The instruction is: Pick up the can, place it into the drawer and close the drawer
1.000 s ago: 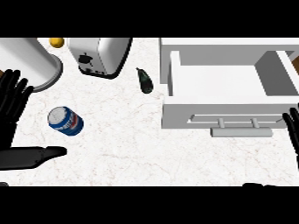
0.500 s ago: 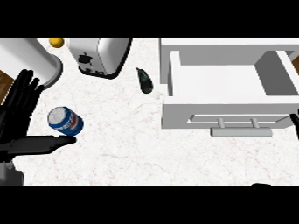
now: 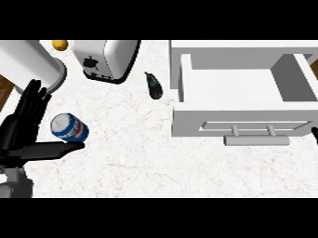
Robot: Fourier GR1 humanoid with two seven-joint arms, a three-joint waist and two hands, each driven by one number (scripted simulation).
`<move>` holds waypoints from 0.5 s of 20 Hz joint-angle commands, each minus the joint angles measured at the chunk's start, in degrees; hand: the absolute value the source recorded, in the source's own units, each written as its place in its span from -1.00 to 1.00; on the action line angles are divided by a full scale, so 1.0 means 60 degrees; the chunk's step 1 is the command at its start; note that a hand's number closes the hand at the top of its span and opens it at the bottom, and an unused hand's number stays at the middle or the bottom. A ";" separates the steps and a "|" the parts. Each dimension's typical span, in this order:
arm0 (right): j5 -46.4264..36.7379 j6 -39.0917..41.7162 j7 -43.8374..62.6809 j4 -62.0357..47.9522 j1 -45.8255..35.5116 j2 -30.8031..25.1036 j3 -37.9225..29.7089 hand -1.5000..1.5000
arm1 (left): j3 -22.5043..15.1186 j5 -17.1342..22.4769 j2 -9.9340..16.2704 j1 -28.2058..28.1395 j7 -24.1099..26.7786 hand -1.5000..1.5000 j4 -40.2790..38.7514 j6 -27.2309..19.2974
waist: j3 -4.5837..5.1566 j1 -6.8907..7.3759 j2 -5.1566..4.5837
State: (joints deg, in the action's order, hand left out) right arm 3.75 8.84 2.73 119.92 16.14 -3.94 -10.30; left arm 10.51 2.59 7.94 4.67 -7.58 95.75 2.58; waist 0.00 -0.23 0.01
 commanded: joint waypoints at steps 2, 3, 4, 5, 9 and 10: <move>-0.0078 0.0100 0.0109 0.0180 -0.0054 0.0078 -0.0118 -1.00 | 0.0005 -0.0216 -0.0158 -0.0117 0.0846 -1.00 -0.0888 -0.0080 | 0.0000 0.0006 0.0001; -0.0059 0.0273 -0.0255 -0.0154 0.0071 0.0079 -0.0123 -1.00 | 0.0633 0.0141 0.0439 0.0733 0.0878 -1.00 -0.1894 0.0205 | 0.0001 -0.0020 -0.0006; -0.0249 0.0123 0.0072 0.0044 -0.0003 0.0103 -0.0115 -1.00 | 0.0002 -0.0321 -0.0212 -0.0413 0.1123 -1.00 -0.0875 -0.0132 | 0.0000 0.0018 0.0003; -0.0437 0.0047 -0.0272 -0.0586 -0.0321 0.0223 0.0047 -1.00 | 0.0488 -0.0051 0.0263 -0.0151 0.1616 -1.00 -0.1643 0.0285 | 0.0001 0.0022 -0.0004; -0.0025 0.0484 -0.0444 -0.0411 0.0020 0.0082 -0.0341 -1.00 | 0.0957 0.0176 0.0615 0.0360 0.1928 -1.00 -0.2681 0.0373 | 0.0000 -0.0003 -0.0003; -0.0150 0.0159 -0.0258 -0.0918 -0.0800 -0.0017 -0.0501 -1.00 | 0.0540 -0.0241 0.0286 0.0206 0.2006 -1.00 -0.2605 0.0072 | 0.0000 0.0020 -0.0004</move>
State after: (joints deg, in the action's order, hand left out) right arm 3.35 10.16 1.99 117.64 14.48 -3.51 -11.92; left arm 13.61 2.12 9.64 6.01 1.16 84.03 3.21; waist 0.01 -0.19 0.01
